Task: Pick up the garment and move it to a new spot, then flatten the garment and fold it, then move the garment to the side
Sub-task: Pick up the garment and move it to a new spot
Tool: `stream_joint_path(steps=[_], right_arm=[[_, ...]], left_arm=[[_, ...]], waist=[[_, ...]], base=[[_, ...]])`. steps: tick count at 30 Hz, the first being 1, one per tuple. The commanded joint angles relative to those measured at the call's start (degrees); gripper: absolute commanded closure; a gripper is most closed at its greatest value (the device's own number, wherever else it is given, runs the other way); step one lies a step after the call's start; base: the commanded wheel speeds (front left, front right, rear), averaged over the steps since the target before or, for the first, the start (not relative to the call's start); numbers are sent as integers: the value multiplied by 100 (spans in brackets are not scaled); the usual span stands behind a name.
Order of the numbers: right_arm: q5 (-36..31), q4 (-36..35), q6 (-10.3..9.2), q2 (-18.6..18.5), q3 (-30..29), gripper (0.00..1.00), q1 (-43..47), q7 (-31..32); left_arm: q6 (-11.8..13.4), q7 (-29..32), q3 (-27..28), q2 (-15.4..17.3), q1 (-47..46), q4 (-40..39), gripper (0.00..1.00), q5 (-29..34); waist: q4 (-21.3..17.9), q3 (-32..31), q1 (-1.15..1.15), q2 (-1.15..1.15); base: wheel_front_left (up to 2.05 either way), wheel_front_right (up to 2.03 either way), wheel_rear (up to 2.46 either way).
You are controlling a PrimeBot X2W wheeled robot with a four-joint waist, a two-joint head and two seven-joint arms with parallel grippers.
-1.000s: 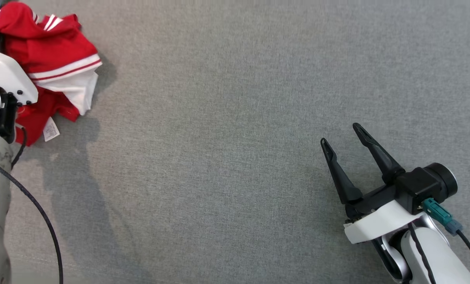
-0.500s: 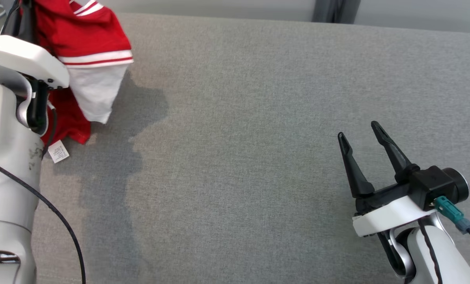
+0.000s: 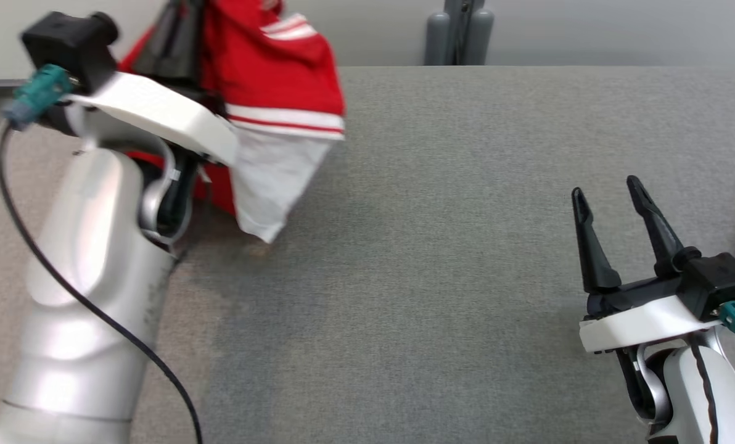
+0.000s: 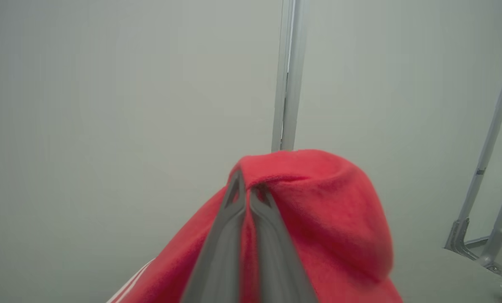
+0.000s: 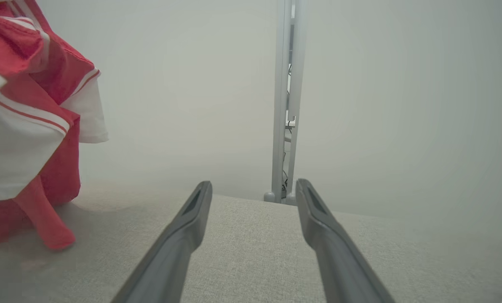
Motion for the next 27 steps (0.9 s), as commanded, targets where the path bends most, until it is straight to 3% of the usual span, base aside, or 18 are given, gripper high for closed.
stream_joint_path(steps=[1,11,21,22,23,24,27], right_arm=[[-30,-29,2,-4,-60,0,-15,-25],[-72,-127,2,61,-300,0,-247,-70],[-28,-27,2,201,-403,0,-460,-106],[-15,-7,2,210,-408,0,-465,-110],[1,16,2,222,-393,0,-476,-113],[20,32,2,233,-381,0,-490,-116],[50,48,2,246,-374,0,-516,-114]], left_arm=[[75,242,-153,-76,214,-445,100,14],[234,1025,-1157,-453,632,-1595,100,159],[466,742,-2486,-592,151,-714,100,362],[526,673,-2635,-585,96,-554,85,389],[576,599,-2755,-579,57,-405,22,335],[635,533,-2881,-578,10,-261,0,255],[778,308,-3212,-584,-211,143,0,148]], waist=[[-168,31,0,0],[-834,345,0,0],[-1690,685,0,0],[-1753,706,0,0],[-1813,724,0,0],[-1871,741,0,0],[-1977,777,0,0]], base=[[0,0,0],[0,0,0],[0,0,0],[0,0,0],[0,0,0],[0,0,0],[0,0,0]])
